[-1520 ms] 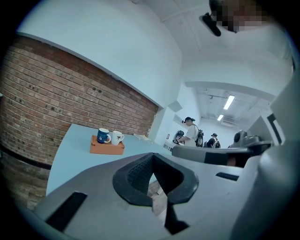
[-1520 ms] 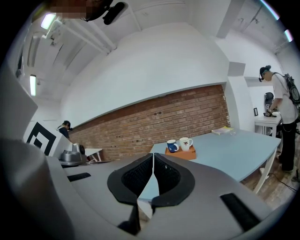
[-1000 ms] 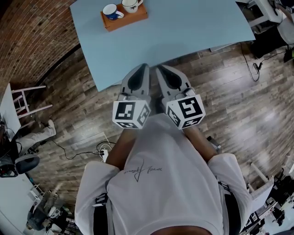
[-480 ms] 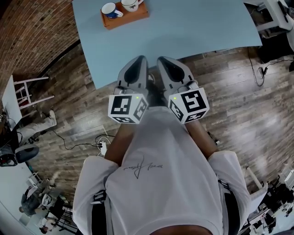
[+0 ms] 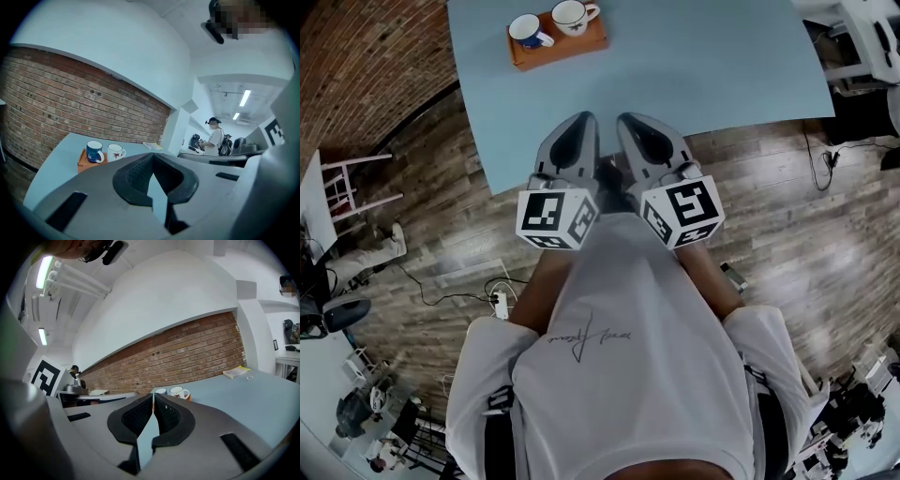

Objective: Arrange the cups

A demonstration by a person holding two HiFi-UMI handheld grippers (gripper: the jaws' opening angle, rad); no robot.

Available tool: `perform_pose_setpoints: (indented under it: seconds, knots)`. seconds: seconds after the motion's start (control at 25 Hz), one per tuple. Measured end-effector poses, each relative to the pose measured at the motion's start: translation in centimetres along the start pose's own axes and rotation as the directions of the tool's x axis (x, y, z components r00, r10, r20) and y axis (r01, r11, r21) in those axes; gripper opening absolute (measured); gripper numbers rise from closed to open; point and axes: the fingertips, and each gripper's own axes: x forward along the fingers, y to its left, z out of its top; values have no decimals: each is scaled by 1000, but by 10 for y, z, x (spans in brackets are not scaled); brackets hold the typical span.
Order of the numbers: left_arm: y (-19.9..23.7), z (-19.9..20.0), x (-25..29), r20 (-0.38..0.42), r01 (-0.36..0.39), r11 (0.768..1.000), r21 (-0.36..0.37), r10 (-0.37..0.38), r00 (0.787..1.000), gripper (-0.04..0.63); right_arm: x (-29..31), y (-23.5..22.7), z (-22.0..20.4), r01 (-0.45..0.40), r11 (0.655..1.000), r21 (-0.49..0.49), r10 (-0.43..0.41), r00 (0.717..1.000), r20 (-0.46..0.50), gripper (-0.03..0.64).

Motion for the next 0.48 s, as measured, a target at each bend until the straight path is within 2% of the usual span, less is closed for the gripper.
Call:
perform_pose_setpoints:
  seconds: [0.48]
  knots:
    - [48, 23, 37, 18, -31, 999, -19, 31, 999, 8, 69, -8, 16, -58, 998, -32, 57, 998, -19, 21]
